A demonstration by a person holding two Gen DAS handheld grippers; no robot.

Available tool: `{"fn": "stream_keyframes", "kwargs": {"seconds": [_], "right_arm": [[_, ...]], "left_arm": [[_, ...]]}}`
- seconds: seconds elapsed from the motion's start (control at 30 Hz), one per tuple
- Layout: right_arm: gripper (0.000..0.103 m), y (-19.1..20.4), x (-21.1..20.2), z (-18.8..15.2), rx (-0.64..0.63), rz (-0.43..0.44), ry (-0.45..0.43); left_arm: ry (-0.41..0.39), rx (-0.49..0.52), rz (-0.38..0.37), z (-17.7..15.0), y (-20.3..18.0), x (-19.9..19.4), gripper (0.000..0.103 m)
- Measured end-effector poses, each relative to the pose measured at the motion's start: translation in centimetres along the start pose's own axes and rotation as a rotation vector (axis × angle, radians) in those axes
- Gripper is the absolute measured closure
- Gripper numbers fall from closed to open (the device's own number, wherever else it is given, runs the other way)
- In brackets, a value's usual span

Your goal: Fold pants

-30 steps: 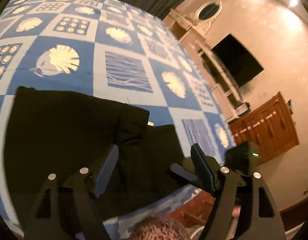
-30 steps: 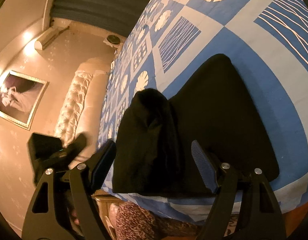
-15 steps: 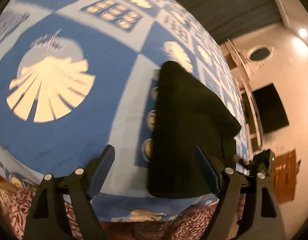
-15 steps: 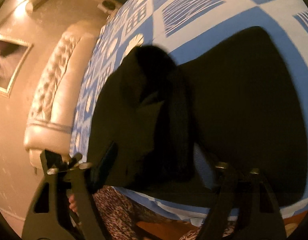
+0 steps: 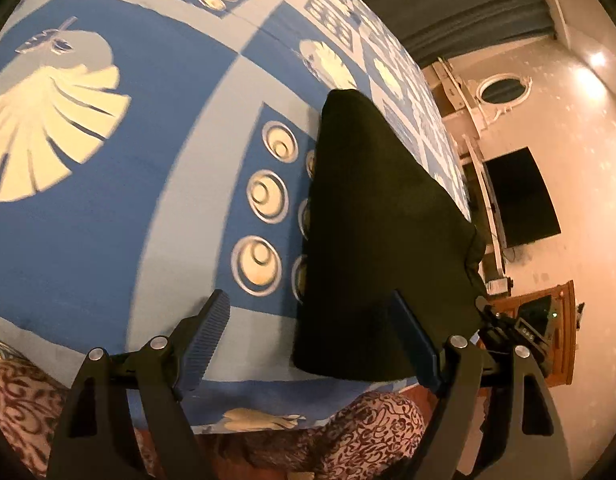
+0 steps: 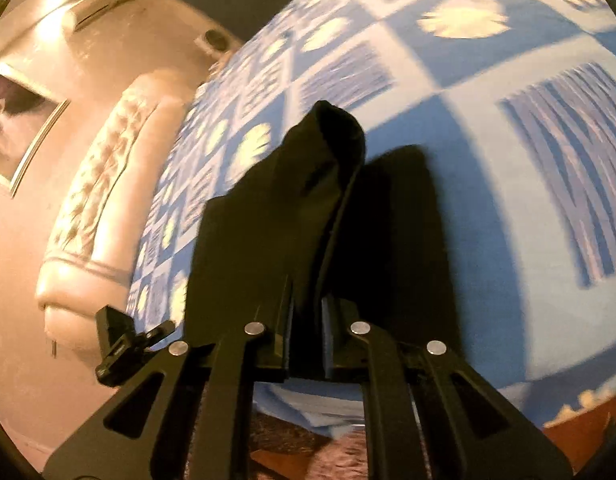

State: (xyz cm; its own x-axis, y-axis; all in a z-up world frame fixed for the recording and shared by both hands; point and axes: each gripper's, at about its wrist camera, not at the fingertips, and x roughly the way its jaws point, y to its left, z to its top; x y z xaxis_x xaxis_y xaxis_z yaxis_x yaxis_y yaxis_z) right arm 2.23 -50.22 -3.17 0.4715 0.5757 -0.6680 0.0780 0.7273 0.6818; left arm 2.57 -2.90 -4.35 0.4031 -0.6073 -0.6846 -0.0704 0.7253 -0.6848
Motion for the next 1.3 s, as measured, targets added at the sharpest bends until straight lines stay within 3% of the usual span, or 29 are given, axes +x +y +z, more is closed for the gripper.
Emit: {"fn": "stream_keyframes", "kwargs": {"seconds": [0.17, 0.27, 0.37, 0.4, 0.5, 0.57, 0.8, 0.97, 1.0, 1.03, 1.1, 1.3], "right_arm": [[0.093, -4.8, 0.3, -0.5, 0.094, -0.017, 0.015], [0.092, -5.1, 0.6, -0.4, 0.112, -0.005, 0.017], [0.085, -5.1, -0.2, -0.5, 0.126, 0.026, 0.004], [0.077, -5.5, -0.6, -0.4, 0.136, 0.035, -0.007], [0.037, -7.1, -2.2, -0.6, 0.195, 0.055, -0.067], [0.037, -8.1, -2.3, -0.9, 0.233, 0.051, -0.069], [0.031, -9.8, 1.4, -2.4, 0.340, 0.223, 0.028], [0.034, -9.2, 1.8, -2.4, 0.289, 0.200, 0.036], [0.042, -9.0, 1.7, -2.5, 0.275, 0.184, 0.040], [0.050, -8.9, 1.8, -2.5, 0.260, 0.163, 0.045], [0.055, -8.6, 2.0, -2.7, 0.245, 0.156, 0.051], [0.059, -7.7, 2.2, -2.6, 0.221, 0.148, 0.043]], "left_arm": [[0.031, 0.016, -0.017, -0.1, -1.2, 1.7, 0.023], [0.034, 0.013, -0.034, -0.2, -1.2, 2.1, 0.023], [0.033, -0.023, -0.074, -0.2, -0.8, 2.2, 0.023], [0.032, -0.036, -0.088, -0.2, -0.7, 2.3, 0.023], [0.028, -0.086, -0.143, 0.1, 0.1, 2.4, 0.023], [0.031, -0.101, -0.167, 0.1, 0.2, 2.6, 0.023], [0.064, -0.125, -0.247, -0.3, -0.4, 4.4, 0.023], [0.071, -0.113, -0.241, -0.2, -1.5, 5.7, 0.023], [0.074, -0.092, -0.216, -0.3, -1.9, 5.9, 0.027], [0.075, -0.075, -0.182, -0.4, -2.2, 6.0, 0.038], [0.082, -0.051, -0.124, -0.4, -2.5, 6.1, 0.046], [0.055, -0.022, -0.082, -0.3, -2.7, 5.3, 0.061]]}}
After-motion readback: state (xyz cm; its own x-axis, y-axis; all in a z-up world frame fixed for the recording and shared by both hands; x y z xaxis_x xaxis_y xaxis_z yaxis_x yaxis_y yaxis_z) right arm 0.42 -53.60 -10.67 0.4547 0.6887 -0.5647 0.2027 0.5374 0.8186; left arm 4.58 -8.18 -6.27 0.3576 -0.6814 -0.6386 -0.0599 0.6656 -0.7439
